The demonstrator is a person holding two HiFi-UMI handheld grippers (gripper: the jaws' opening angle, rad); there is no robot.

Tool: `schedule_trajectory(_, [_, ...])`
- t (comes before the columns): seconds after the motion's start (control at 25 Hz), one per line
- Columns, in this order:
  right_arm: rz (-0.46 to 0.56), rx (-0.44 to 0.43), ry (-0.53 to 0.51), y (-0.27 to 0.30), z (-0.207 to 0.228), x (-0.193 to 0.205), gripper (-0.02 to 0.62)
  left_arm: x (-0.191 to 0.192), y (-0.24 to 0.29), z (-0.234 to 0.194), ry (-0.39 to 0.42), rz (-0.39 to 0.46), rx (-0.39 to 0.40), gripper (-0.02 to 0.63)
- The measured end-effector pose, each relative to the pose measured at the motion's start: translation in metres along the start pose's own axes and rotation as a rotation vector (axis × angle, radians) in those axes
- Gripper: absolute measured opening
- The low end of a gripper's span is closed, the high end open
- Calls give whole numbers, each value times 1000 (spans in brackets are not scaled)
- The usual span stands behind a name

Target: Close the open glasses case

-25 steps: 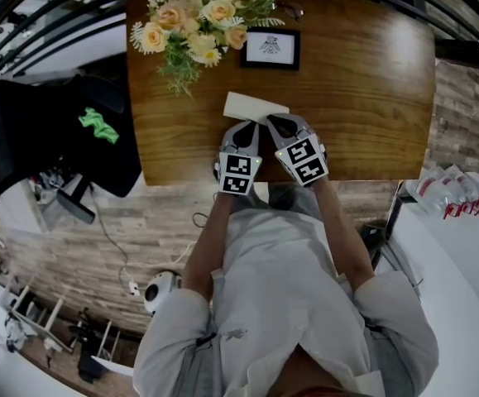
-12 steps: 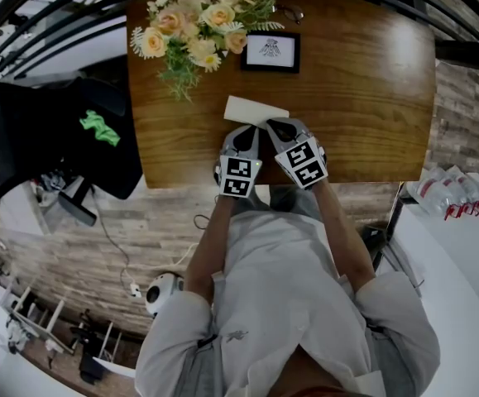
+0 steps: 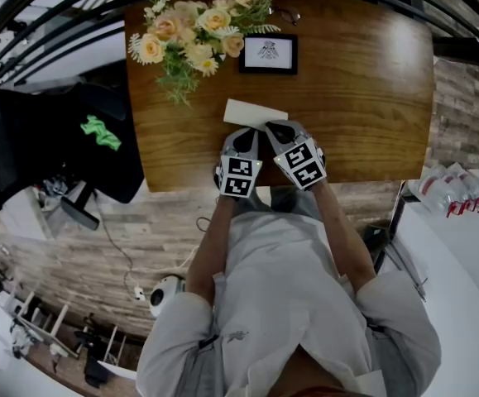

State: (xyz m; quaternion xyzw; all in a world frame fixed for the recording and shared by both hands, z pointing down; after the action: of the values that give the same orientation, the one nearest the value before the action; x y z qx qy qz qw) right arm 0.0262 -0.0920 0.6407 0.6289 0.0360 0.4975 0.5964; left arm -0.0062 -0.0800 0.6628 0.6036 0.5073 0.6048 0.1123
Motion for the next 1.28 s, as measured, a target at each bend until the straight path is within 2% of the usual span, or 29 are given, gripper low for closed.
schedule_trajectory(0.32, [-5, 7, -1, 1, 0, 1, 3, 4, 2, -1, 13, -40, 1, 18])
schedule_trajectory(0.64, [-1, 18, 12, 1, 0, 1, 3, 4, -2, -4, -2, -22, 11, 19])
schedule_trajectory(0.92, [19, 54, 22, -7, 6, -1, 3, -11, -18, -13, 6, 41, 4, 19])
schedule_trajectory(1.28, [134, 127, 32, -38, 8, -25, 3, -54, -54, -20, 68, 164, 4, 18])
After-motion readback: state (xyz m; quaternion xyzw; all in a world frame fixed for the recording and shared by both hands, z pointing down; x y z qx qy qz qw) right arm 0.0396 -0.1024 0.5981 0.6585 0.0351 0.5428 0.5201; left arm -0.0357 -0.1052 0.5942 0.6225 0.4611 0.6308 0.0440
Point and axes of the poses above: the fingertips, and each gripper's own axes: y forward along the fingers, z to its right, x out of its underside, the point moved 1 cm from there along -y, backward along the fingers, and after that the axes turned 4 degrees about -z, right-handed, at the moved point
